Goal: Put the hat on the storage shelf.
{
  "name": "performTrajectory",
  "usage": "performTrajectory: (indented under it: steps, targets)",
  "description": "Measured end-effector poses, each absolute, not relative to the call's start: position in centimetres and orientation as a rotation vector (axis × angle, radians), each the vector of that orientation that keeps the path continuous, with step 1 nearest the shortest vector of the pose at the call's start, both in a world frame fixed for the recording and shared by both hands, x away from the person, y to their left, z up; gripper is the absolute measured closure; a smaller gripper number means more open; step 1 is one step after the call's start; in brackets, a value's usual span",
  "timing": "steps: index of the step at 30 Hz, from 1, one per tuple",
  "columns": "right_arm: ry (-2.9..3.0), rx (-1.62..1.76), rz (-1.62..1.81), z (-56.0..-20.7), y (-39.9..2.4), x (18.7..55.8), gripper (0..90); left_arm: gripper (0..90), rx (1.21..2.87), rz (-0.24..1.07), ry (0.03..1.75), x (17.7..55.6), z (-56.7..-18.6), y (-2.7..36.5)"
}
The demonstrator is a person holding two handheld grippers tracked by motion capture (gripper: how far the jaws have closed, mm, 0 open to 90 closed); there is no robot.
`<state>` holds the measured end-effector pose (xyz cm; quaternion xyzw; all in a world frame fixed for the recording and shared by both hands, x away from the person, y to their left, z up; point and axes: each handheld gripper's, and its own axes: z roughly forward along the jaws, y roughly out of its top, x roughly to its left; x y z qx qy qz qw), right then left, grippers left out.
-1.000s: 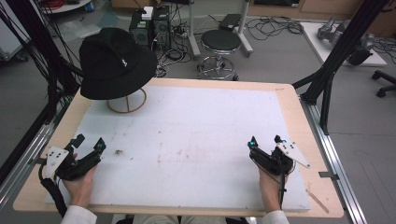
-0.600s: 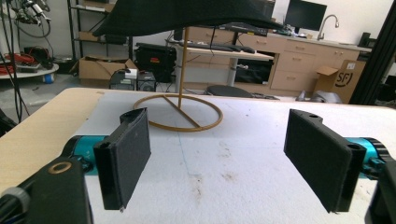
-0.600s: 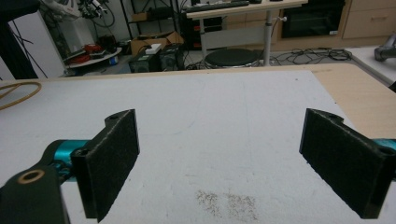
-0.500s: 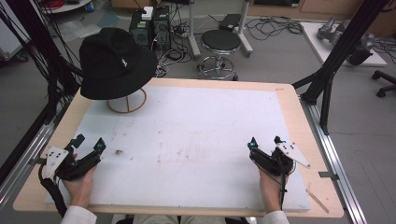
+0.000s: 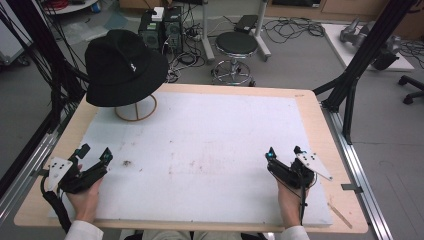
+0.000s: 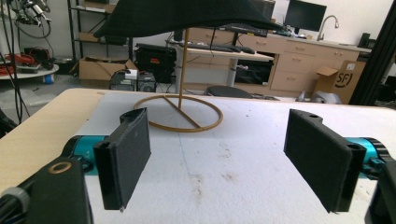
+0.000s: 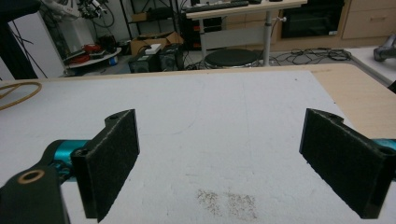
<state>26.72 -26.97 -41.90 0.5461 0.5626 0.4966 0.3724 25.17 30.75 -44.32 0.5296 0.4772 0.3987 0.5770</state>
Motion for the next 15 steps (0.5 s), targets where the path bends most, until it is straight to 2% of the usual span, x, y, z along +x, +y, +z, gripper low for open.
performTrajectory:
  steps: [15]
  targets:
    - [1.449,1.401,1.273,-41.96,-26.86,26.79,11.0,23.0,1.24,0.934,1.121,25.25,-44.35,30.81]
